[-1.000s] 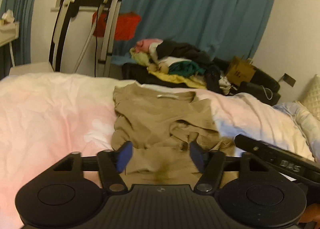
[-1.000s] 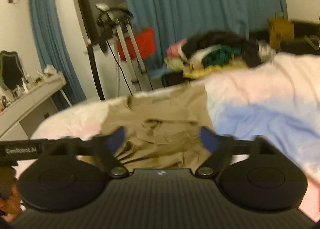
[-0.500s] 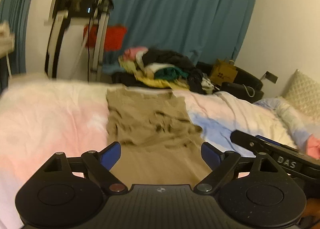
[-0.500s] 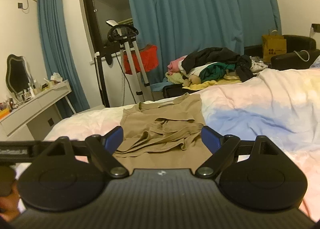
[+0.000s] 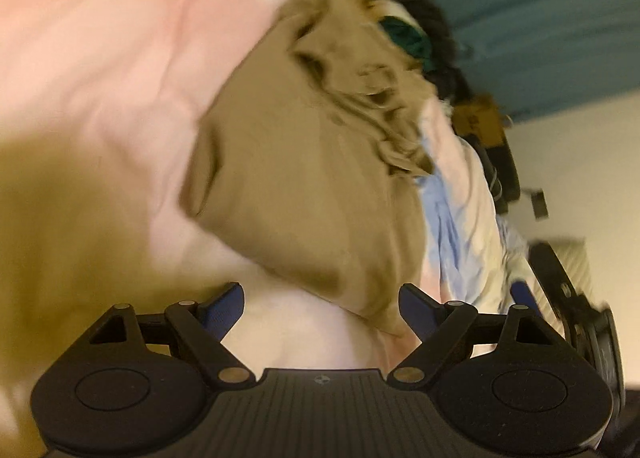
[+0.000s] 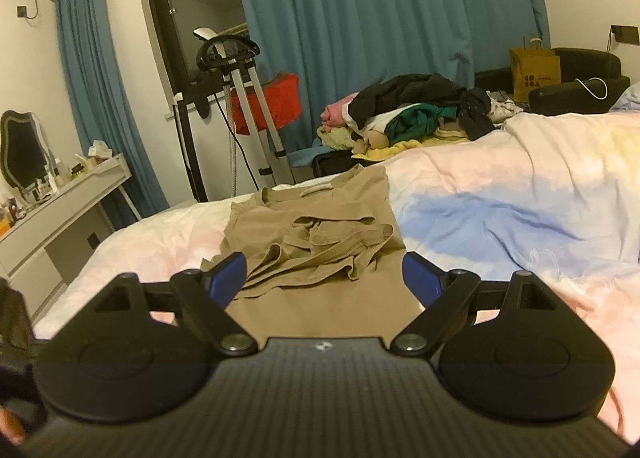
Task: Fold clothes
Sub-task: 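Grasp the folded shirt's edge with both grippers and lift it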
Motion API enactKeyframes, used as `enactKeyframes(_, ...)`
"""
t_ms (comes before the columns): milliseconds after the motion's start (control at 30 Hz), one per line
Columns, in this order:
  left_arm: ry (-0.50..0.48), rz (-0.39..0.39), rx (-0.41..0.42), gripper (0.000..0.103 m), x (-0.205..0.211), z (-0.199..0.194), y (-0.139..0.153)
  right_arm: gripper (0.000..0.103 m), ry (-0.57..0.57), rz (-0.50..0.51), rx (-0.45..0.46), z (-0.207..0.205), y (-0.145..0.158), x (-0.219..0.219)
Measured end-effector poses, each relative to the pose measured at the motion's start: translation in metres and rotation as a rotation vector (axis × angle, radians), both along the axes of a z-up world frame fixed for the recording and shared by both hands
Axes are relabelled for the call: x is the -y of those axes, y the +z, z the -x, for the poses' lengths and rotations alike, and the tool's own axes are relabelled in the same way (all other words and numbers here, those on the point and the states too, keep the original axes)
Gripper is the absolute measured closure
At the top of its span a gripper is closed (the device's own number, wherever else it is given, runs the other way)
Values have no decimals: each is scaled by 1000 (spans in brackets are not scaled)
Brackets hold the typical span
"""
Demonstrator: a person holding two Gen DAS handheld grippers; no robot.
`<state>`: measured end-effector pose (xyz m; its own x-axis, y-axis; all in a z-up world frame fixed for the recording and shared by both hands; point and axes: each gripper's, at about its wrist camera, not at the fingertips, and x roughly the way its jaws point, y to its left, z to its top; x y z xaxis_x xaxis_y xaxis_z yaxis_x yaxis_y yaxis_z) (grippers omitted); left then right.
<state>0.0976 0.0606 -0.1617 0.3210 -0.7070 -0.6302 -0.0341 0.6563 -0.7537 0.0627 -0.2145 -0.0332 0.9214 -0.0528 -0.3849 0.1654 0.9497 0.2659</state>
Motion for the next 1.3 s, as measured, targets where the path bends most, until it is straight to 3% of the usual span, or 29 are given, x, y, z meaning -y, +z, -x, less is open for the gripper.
enactKeyframes(100, 57, 60, -22, 20, -5, -8, -12, 17, -2, -1, -11, -2, -2, 0)
enactKeyframes(167, 92, 59, -9, 37, -7, -13, -15, 17, -3, 4, -19, -4, -4, -1)
enactKeyframes(233, 118, 47, 5, 45, -10, -16, -17, 17, -3, 10, -26, -5, -5, -2)
enactKeyframes(333, 128, 13, 38, 74, -13, -16, -18, 17, -3, 19, -36, -7, -7, -3)
enactKeyframes(467, 143, 9, 59, 91, -18, -12, -13, 17, -12, -38, -73, -7, -12, -4)
enactKeyframes(500, 145, 8, 67, 92, -19, -11, -11, 15, -5, -82, -93, -8, -15, -4)
enactKeyframes(567, 149, 11, 110, 94, -18, -7, -2, 15, 102, -291, -152, -13, -29, -1)
enactKeyframes(633, 159, 35, 140, 95, -20, -3, 6, 16, 184, -597, -214, -20, -54, 6)
enactKeyframes(800, 189, 90, 182, 97, -22, -3, 19, 15, 28, -762, -214, -14, -84, 29)
enactKeyframes(867, 199, 103, 175, 97, -23, -5, 20, 29, -36, -827, -214, -12, -96, 38)
enactKeyframes(1000, 211, 106, 165, 97, -24, -3, 20, 73, -164, -955, -212, -8, -120, 56)
enactKeyframes(1100, 215, 107, 135, 97, -27, -3, 16, 83, -259, -1047, -209, -4, -138, 69)
enactKeyframes(1200, 219, 107, 87, 96, -28, -6, 7, 89, -265, -1034, -198, 1, -134, 70)
enactKeyframes(1300, 242, 127, 21, 89, -31, -13, -7, 91, -261, -1010, -186, 3, -131, 67)
